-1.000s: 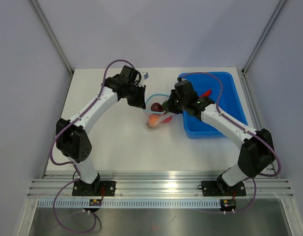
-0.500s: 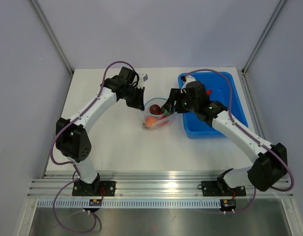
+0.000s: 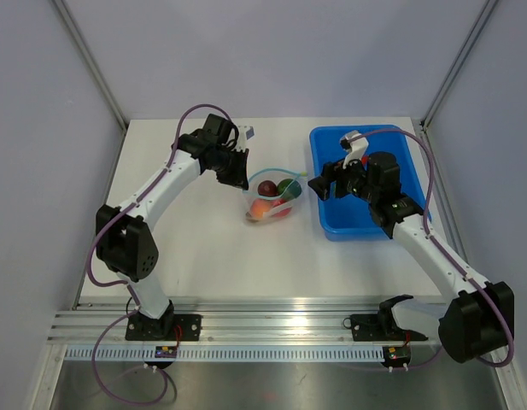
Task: Place the food in the zip-top bag and seal the zipper
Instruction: Zip the zipper food storage bag at the center of the board.
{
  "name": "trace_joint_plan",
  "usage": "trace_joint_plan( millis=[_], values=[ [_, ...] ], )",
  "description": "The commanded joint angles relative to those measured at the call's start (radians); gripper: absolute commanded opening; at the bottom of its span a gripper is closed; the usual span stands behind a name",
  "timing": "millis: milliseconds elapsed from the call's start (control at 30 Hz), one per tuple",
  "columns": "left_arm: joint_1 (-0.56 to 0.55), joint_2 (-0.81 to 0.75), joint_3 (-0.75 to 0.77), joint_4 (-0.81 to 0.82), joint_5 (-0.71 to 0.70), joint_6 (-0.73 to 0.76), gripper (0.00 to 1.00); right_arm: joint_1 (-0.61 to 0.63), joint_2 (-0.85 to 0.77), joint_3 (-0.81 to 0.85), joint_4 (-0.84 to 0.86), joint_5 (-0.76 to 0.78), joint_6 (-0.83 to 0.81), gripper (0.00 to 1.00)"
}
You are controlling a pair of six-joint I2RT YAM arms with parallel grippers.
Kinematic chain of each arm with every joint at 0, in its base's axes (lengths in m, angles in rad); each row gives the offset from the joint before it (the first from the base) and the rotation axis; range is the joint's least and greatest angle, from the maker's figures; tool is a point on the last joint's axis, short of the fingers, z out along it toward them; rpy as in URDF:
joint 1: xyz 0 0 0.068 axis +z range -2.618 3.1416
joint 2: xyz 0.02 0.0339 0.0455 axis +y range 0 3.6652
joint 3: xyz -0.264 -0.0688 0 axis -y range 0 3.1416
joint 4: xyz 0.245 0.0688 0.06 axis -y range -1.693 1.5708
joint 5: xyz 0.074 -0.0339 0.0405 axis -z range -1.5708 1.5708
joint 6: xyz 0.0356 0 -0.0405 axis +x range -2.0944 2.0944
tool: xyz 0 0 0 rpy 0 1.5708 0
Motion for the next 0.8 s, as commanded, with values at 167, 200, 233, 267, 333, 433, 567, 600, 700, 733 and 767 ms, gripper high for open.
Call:
trace_joint_plan(
  millis=[167,200,233,267,333,433,567,600,700,733,767],
  values=[
    [0.012,-0.004,0.042,0.010,0.016,0.048,0.00,-0.118,0.184,0.075,0.055,-0.400,-0.246,0.62],
    [0.012,-0.001,0.042,0.009,0.017,0.049,0.00,-0.120,0.199,0.075,0.066,-0.397,-0.266,0.62],
    [0.012,0.001,0.042,0.004,0.022,0.049,0.00,-0.118,0.211,0.060,0.093,-0.395,-0.295,0.62],
    [0.012,0.001,0.039,0.004,0.017,0.051,0.00,-0.120,0.222,0.049,0.109,-0.391,-0.322,0.64],
    [0.012,-0.001,0.034,0.007,0.017,0.051,0.00,-0.118,0.227,0.031,0.123,-0.385,-0.392,0.65],
    [0.012,-0.001,0.031,0.015,0.020,0.050,0.00,-0.118,0.244,0.035,0.123,-0.339,-0.430,0.65],
    [0.012,0.011,0.047,0.009,0.028,0.048,0.00,-0.117,0.293,0.055,0.117,-0.363,-0.456,0.62],
    [0.012,0.013,0.048,0.007,0.028,0.048,0.00,-0.112,0.299,0.060,0.115,-0.374,-0.455,0.62],
    [0.012,0.016,0.048,0.009,0.028,0.049,0.00,-0.089,0.323,0.071,0.104,-0.363,-0.490,0.60],
    [0.012,0.014,0.050,0.010,0.028,0.049,0.00,-0.072,0.331,0.077,0.100,-0.346,-0.498,0.60],
    [0.012,0.017,0.050,0.009,0.030,0.049,0.00,-0.069,0.346,0.083,0.094,-0.342,-0.504,0.60]
  ],
)
